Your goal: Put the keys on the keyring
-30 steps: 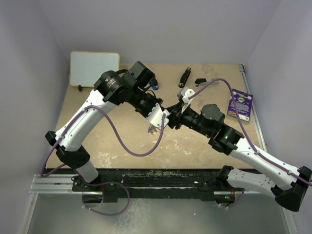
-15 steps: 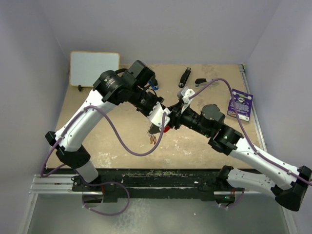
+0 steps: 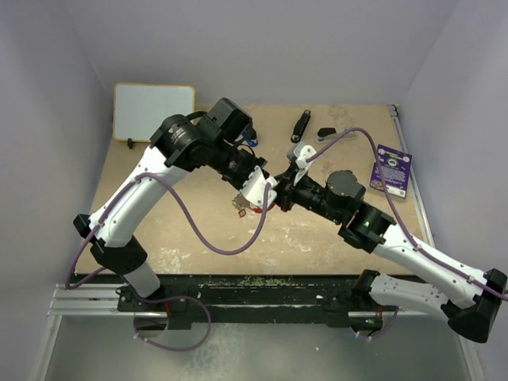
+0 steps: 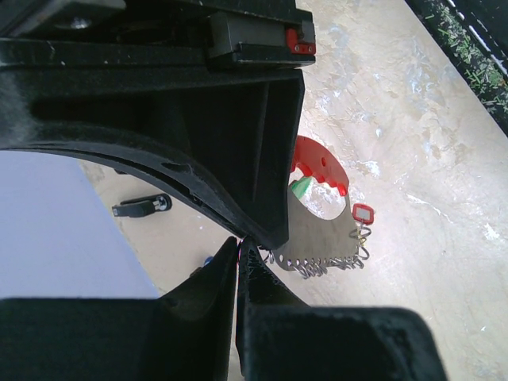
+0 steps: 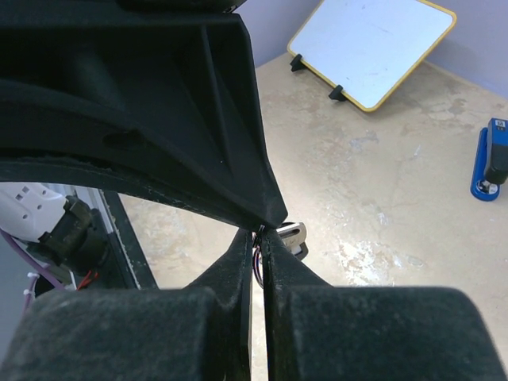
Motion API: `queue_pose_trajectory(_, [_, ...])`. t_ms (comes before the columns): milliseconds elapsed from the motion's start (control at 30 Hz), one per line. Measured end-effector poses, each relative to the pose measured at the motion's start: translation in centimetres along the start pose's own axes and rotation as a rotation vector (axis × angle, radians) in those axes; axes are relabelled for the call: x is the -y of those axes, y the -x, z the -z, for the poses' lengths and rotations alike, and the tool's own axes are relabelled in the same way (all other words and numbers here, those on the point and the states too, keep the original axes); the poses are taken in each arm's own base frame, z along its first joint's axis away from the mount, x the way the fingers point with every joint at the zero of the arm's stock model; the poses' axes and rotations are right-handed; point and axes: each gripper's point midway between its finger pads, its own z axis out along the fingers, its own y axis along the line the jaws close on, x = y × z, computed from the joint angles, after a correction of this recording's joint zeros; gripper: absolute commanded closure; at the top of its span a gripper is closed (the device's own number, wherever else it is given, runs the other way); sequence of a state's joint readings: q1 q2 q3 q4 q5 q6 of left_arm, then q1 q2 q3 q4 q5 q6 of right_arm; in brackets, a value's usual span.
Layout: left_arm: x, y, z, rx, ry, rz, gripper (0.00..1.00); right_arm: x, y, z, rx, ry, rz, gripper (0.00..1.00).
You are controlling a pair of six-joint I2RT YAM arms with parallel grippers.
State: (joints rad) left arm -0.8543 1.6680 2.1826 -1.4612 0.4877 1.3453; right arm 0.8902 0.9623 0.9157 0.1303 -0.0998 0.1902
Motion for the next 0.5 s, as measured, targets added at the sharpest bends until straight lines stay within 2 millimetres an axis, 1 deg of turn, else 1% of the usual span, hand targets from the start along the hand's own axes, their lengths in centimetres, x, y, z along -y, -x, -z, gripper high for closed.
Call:
queue_pose_trajectory(67, [0.0, 0.0, 0.0, -0.002, 0.001, 0.002, 0.96, 0.0, 0.0, 0.0, 0.000, 0.000, 0.001, 1.00])
queue_pose_trajectory(200, [-0.4, -0.1, 0.0, -0.009, 0.021, 0.031, 0.89, 0.0, 0.2, 0.1, 0.006, 0.000, 0.009, 1.00])
queue_pose_trajectory(267, [-0.8, 0.1, -0.1, -0.003, 0.043, 0.038, 0.85, 0.1, 0.3, 0.5, 0.024, -0.001, 0.022, 1.00])
queue_pose_trajectory(333, [-1.2, 0.5, -0.2, 0.012, 0.068, 0.043, 0.83, 0.1, 0.4, 1.3, 0.054, 0.000, 0.043, 1.00])
queue_pose_trajectory(400, [-1.6, 1.1, -0.1, 0.029, 0.100, 0.046, 0.83, 0.1, 0.5, 2.3, 0.076, -0.002, 0.062, 1.00])
queue_pose_trajectory(500, [-2.9, 1.9, 0.8, 0.052, 0.172, 0.041, 0.83, 0.1, 0.8, 3.6, 0.106, -0.002, 0.101, 1.00])
